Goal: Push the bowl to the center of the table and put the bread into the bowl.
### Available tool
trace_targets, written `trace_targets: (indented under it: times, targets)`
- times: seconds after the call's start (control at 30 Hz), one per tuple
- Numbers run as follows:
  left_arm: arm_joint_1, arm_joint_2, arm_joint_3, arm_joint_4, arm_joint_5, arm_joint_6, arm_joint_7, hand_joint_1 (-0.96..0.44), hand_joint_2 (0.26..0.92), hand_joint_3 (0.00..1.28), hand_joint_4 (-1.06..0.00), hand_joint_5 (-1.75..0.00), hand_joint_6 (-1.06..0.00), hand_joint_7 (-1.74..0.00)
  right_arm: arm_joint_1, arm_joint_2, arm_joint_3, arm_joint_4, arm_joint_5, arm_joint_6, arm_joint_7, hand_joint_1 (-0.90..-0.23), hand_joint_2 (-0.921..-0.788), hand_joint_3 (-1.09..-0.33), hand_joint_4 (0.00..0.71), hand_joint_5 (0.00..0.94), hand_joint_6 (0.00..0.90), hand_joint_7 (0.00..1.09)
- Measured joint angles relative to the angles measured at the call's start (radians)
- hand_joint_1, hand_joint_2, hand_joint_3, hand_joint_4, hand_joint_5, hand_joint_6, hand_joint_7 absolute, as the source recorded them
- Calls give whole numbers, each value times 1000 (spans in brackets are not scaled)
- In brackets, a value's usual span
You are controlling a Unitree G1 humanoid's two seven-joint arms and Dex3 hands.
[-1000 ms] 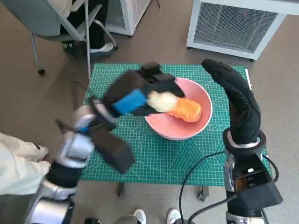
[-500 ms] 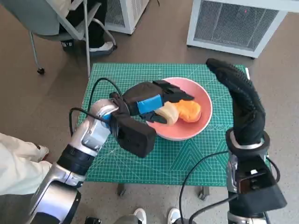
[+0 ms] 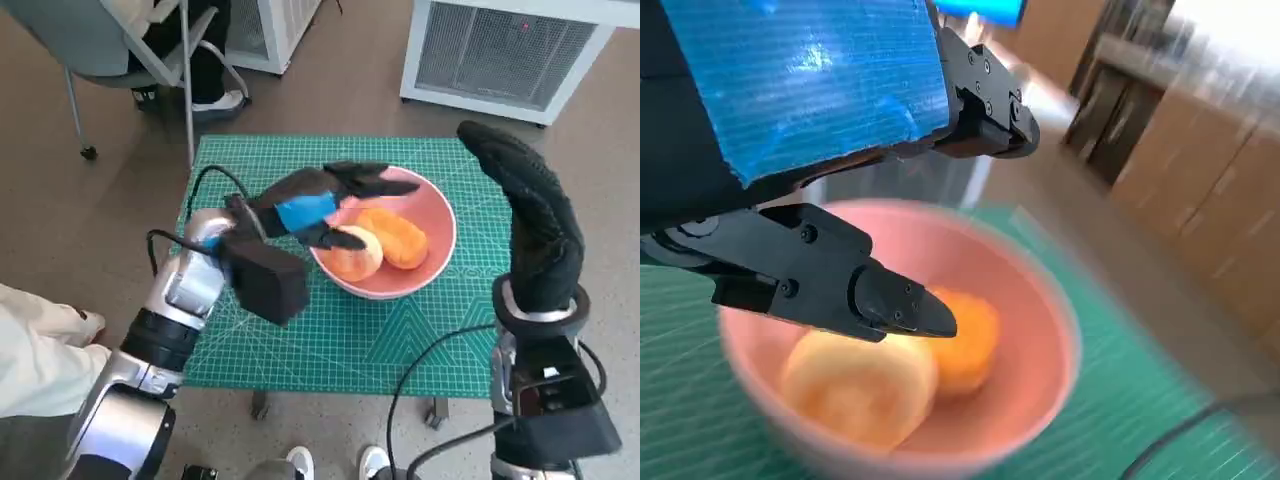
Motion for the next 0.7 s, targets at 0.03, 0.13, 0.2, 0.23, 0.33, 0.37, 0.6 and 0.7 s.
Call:
trace_targets:
  times: [0.03, 0.13, 0.2, 0.23, 0.33, 0.37, 0.6, 0.7]
  targets:
    - [1, -6, 16, 1, -23, -13, 5, -340, 921, 162, -251, -12, -387, -52, 0, 0, -1, -2, -4, 0, -2, -380, -921, -523, 426, 21, 47, 838]
    - [9, -31, 68, -5, -103, -42, 20, -339, 921, 197, -269, -19, -388, -54, 0, 0, -5, -10, -8, 4, -11, -377, -921, -519, 428, 20, 57, 815]
    - [21, -54, 105, -23, -169, -43, 24, -335, 921, 218, -280, -25, -386, -56, 0, -1, -8, -17, -9, 8, -17, -379, -921, -517, 430, 20, 64, 803]
    - [28, -64, 120, -35, -198, -40, 24, -333, 921, 232, -288, -29, -384, -59, 0, -1, -10, -19, -9, 10, -19, -380, -921, -514, 432, 20, 73, 787]
    - [61, -99, 162, -90, -291, -21, 27, -332, 921, 257, -303, -37, -377, -68, -3, -3, -15, -27, -8, 22, -25, -380, -921, -511, 434, 19, 85, 767]
    - [71, -110, 172, -106, -319, -17, 28, -332, 921, 263, -306, -39, -375, -71, -5, -4, -16, -29, -8, 27, -27, -381, -921, -511, 434, 19, 88, 763]
    - [111, -143, 197, -165, -387, 14, 26, -332, 921, 272, -311, -45, -367, -86, -14, -11, -19, -40, -8, 42, -31, -381, -921, -510, 436, 18, 95, 750]
    - [123, -147, 205, -181, -404, 23, 21, -320, 921, 316, -248, -201, -138, -567, -16, -10, -18, -42, -6, 47, -32, -385, -921, -509, 434, 16, 98, 743]
